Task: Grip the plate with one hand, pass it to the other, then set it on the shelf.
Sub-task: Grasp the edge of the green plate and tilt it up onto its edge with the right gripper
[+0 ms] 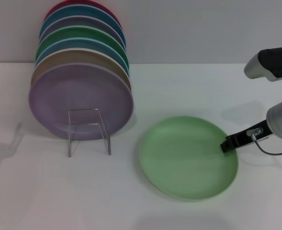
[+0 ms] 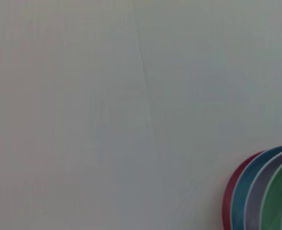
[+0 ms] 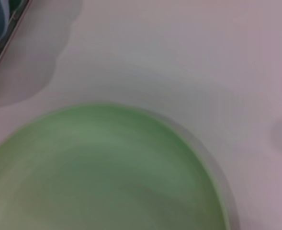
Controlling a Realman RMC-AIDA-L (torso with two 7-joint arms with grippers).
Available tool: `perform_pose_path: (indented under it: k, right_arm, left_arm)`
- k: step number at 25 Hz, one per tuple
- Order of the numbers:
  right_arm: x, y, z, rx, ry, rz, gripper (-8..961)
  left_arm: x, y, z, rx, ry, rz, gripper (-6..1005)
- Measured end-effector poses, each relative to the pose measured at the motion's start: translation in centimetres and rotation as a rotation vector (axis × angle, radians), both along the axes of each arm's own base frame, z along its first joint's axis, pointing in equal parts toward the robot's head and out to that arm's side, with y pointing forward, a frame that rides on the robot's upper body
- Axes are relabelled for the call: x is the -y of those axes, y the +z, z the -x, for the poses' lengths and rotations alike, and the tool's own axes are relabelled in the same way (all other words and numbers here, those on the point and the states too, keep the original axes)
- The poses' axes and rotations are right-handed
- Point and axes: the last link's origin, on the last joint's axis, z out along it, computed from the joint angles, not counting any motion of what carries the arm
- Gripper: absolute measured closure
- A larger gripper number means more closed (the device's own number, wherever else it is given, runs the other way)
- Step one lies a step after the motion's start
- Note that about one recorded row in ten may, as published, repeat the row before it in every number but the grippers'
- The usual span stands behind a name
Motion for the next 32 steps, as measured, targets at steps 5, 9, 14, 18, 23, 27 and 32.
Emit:
perform_pose_path:
  k: [5, 9, 14, 18, 23, 27, 32]
  right_arm:
    - [0.0, -0.1, 0.2, 0.005, 0.013, 0.002, 818]
    - [0.0, -0.2, 0.3, 0.000, 0.021, -0.004, 843]
    - [-0.1, 0.1, 0.7, -0.005, 0.041, -0.016, 850]
    - [-0.1, 0.3, 1.0, -0.011, 0.051, -0.021, 869]
    - [-0.1, 0.2, 1.5, -0.046, 0.070, -0.017, 893]
    - [-0.2, 0.3, 1.7, -0.052, 0.084, -0.020, 911]
    - [-0.1, 0.5, 2.2, -0.102, 0.109, -0.025, 923]
  left_arm:
    - [-0.1, 0.0, 0.0, 0.000, -0.001, 0.000, 184]
    - [-0.1, 0.0, -0.1, 0.000, -0.002, 0.000, 184]
    - [-0.1, 0.0, -0.1, 0.001, -0.006, -0.003, 184]
    - [-0.2, 0.1, -0.2, 0.002, -0.009, -0.005, 184]
    - [-0.2, 0.1, -0.2, 0.002, -0.010, -0.006, 184]
    - [-0.3, 0.1, -0.3, 0.002, -0.015, -0.006, 185]
    - [-0.3, 0.2, -0.3, 0.004, -0.014, -0.012, 185]
